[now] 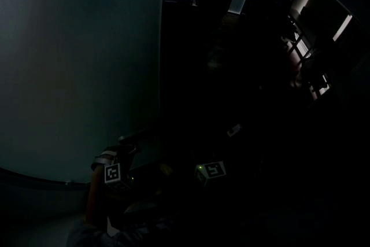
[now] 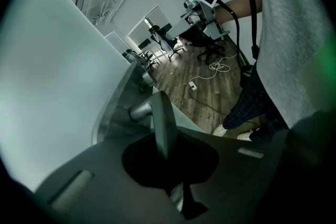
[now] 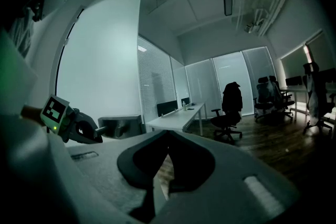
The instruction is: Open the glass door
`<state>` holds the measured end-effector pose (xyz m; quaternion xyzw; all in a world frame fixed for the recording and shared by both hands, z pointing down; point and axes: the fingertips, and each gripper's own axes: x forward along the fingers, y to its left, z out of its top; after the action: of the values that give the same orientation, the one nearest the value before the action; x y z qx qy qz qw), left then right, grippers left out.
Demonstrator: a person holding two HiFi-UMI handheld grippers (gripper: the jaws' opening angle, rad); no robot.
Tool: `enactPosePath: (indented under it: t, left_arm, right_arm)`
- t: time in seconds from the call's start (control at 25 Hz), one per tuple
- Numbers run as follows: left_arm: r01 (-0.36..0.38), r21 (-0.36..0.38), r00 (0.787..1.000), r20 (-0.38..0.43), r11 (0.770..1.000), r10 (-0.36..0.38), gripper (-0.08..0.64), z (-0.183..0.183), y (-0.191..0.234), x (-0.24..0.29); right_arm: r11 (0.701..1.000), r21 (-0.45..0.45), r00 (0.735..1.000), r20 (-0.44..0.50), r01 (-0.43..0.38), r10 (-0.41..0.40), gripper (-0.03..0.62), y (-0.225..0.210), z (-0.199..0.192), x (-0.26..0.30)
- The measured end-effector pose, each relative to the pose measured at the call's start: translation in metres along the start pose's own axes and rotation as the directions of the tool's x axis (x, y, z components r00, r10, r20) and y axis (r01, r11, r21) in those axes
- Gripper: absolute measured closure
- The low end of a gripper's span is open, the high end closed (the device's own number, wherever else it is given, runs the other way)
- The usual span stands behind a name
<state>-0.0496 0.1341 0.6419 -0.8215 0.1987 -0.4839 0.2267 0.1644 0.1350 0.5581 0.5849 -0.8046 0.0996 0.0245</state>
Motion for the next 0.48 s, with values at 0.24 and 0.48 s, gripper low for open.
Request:
enactPosePath:
  t: [0.24, 0.48]
  left_arm:
    - [0.006, 0.006, 1.0, 0.007, 1.0, -0.006, 0.557, 0.002, -0.007, -0.002]
    - [0.006, 0.013, 1.0, 0.011, 1.0, -0.006, 0.557, 0.005, -0.012, -0.007]
  right_arm:
    - [1.0, -0.007, 1.0, 0.007, 0.01, -0.01, 0.589, -0.001, 0.003, 0.002]
    - [1.0, -0.001, 1.0, 0.008, 0.007, -0.007, 0.59, 0.006, 0.005, -0.001]
